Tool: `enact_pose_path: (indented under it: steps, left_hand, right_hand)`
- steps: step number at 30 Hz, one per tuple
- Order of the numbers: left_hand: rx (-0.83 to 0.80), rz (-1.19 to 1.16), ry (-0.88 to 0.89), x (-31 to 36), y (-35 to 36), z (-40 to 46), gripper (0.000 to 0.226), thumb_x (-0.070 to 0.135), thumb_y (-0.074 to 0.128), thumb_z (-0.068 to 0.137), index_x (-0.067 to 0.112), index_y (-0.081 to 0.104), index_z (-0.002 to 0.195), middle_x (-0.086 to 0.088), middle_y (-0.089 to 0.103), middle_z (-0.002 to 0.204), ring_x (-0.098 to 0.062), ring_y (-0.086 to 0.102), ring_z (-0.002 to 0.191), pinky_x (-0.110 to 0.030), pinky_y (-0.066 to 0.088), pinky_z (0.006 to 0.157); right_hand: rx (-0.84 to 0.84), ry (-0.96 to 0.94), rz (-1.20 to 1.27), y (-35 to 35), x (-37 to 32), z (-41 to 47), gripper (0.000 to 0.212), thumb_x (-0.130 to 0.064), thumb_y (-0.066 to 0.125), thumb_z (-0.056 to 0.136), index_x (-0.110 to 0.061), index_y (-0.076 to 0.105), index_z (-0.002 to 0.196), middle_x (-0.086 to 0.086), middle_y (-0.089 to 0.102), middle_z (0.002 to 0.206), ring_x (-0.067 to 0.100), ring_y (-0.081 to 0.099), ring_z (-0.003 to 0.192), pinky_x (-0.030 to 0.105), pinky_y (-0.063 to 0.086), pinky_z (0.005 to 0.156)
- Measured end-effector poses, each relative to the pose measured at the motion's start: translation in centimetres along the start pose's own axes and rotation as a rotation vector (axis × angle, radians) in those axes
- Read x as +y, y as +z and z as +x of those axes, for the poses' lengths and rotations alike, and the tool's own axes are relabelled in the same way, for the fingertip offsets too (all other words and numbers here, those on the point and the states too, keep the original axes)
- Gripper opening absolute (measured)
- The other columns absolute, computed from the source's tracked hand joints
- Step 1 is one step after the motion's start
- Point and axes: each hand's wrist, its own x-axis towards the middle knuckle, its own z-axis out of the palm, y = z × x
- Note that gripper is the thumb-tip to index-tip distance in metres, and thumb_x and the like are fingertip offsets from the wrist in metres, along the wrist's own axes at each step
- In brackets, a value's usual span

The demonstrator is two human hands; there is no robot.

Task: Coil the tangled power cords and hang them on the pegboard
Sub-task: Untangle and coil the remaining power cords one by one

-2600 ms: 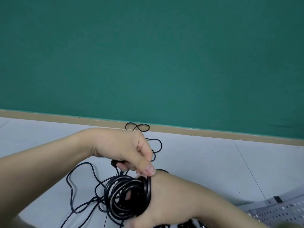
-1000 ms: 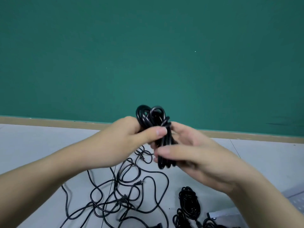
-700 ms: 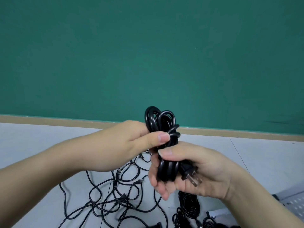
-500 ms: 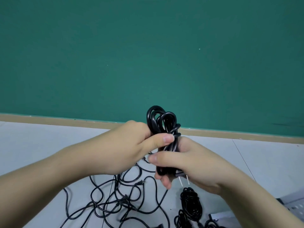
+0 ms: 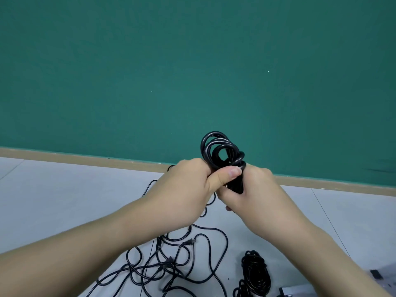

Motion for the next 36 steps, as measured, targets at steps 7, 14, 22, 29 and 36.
enact_pose_path:
  steps: [7, 14, 22, 29, 36]
  left_hand:
    - [-0.104, -0.127, 0.008, -0.6, 1.1, -0.4, 0.069, 0.084, 0.035, 0.085, 0.023, 0.063, 0.097, -0.016, 0.071, 0.095, -0.033, 0.069, 0.087, -0.056, 0.055, 0.084]
    - [0.027, -0.002, 0.048, 0.6, 0.8, -0.1, 0.070, 0.088, 0.037, 0.076, 0.027, 0.067, 0.087, 0.008, 0.049, 0.058, -0.018, 0.047, 0.057, -0.038, 0.045, 0.059]
    - [0.012, 0.059, 0.002, 0.2, 0.7, -0.1, 0.068, 0.081, 0.038, 0.079, 0.014, 0.049, 0.072, 0.005, 0.039, 0.055, -0.020, 0.039, 0.057, -0.036, 0.036, 0.058]
    - [-0.047, -0.016, 0.021, 0.4, -0.6, -0.4, 0.052, 0.062, 0.058, 0.091, 0.017, 0.050, 0.067, 0.008, 0.037, 0.053, -0.010, 0.037, 0.047, -0.024, 0.029, 0.049]
    - [-0.061, -0.022, 0.014, -0.6, -0.8, -0.2, 0.054, 0.065, 0.056, 0.091, 0.014, 0.055, 0.075, 0.009, 0.039, 0.056, -0.012, 0.035, 0.054, -0.032, 0.033, 0.054]
  right_hand:
    - [0.049, -0.010, 0.066, 1.2, 1.5, -0.8, 0.011, -0.038, 0.062, 0.089, -0.033, 0.053, 0.092, -0.010, 0.063, 0.075, 0.009, 0.057, 0.066, 0.030, 0.047, 0.059]
    - [0.284, -0.033, 0.028, 0.7, 1.5, -1.3, 0.070, -0.024, 0.066, 0.089, -0.044, 0.019, 0.136, -0.017, 0.063, 0.081, 0.021, 0.060, 0.074, 0.039, 0.045, 0.066]
    - [0.280, -0.141, -0.119, 1.3, 1.3, -1.1, 0.063, -0.018, 0.069, 0.087, -0.044, 0.026, 0.126, -0.013, 0.061, 0.096, 0.017, 0.051, 0.080, 0.034, 0.035, 0.069]
    - [0.308, -0.150, -0.130, 1.5, 0.8, -1.1, 0.059, -0.018, 0.064, 0.089, -0.045, 0.024, 0.121, -0.015, 0.056, 0.084, 0.021, 0.045, 0.068, 0.037, 0.032, 0.060]
    - [0.254, -0.142, -0.122, 2.0, 1.0, -0.7, 0.052, -0.016, 0.061, 0.091, -0.044, 0.028, 0.120, -0.014, 0.060, 0.083, 0.021, 0.050, 0.071, 0.039, 0.038, 0.062]
